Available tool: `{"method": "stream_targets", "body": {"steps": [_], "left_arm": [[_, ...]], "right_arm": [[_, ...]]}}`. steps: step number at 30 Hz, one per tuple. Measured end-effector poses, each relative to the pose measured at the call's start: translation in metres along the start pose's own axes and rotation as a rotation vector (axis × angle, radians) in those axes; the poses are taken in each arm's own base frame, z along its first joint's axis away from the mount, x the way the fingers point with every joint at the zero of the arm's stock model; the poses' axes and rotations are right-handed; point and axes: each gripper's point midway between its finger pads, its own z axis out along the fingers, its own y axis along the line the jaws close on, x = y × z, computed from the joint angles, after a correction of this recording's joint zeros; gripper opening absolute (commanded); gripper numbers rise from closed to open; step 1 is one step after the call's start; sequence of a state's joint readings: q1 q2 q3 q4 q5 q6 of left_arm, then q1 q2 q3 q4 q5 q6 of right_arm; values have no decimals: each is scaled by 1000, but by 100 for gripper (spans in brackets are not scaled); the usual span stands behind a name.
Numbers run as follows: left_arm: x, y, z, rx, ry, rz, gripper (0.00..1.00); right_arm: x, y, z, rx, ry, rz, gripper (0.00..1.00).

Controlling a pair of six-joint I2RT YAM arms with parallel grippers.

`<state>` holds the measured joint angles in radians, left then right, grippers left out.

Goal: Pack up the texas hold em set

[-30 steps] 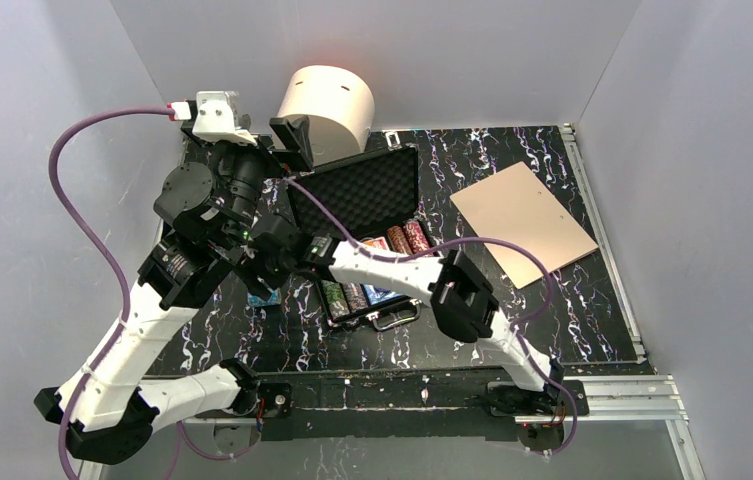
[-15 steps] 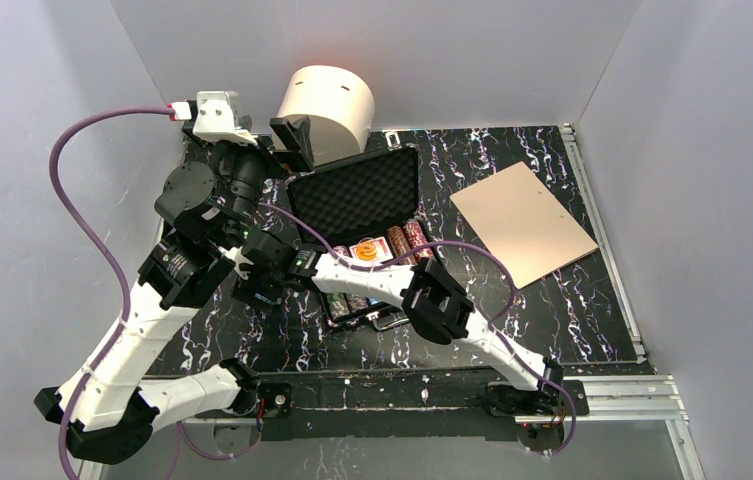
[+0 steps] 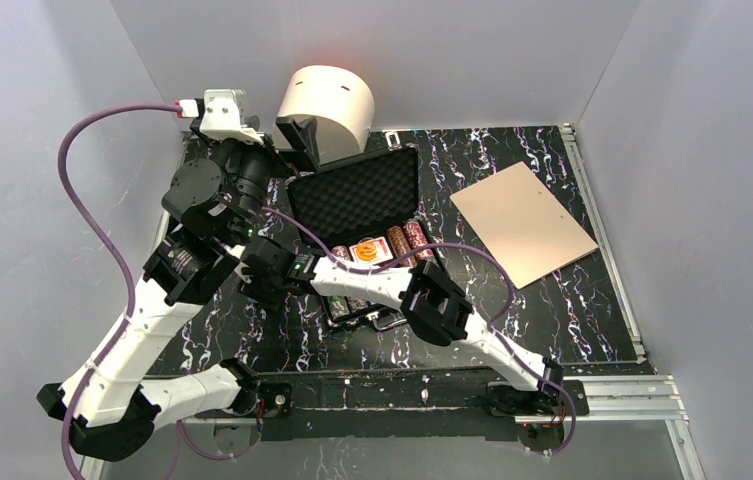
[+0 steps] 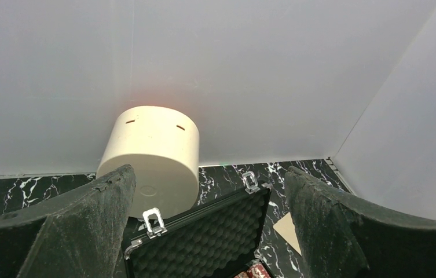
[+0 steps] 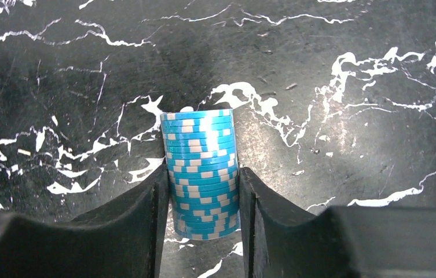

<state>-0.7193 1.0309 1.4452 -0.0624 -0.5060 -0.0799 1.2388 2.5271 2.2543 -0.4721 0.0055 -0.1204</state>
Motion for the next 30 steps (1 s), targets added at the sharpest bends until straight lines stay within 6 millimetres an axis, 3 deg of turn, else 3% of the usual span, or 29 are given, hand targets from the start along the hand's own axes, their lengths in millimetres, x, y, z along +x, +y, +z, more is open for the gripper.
{"method": "stream_targets", "body": {"steps": [8,19,30], "left_arm": [[4,-2,2,6,12,4,98],[4,-2,1,7,12,7,98],[-6,2,-2,-1,-10,26,98]], "right_arm": [[11,-8,-14,84,-9,88,37],[-14,-21,-49,112,-113,255,38],[-8,-83,-105,326,-221,499,39]]}}
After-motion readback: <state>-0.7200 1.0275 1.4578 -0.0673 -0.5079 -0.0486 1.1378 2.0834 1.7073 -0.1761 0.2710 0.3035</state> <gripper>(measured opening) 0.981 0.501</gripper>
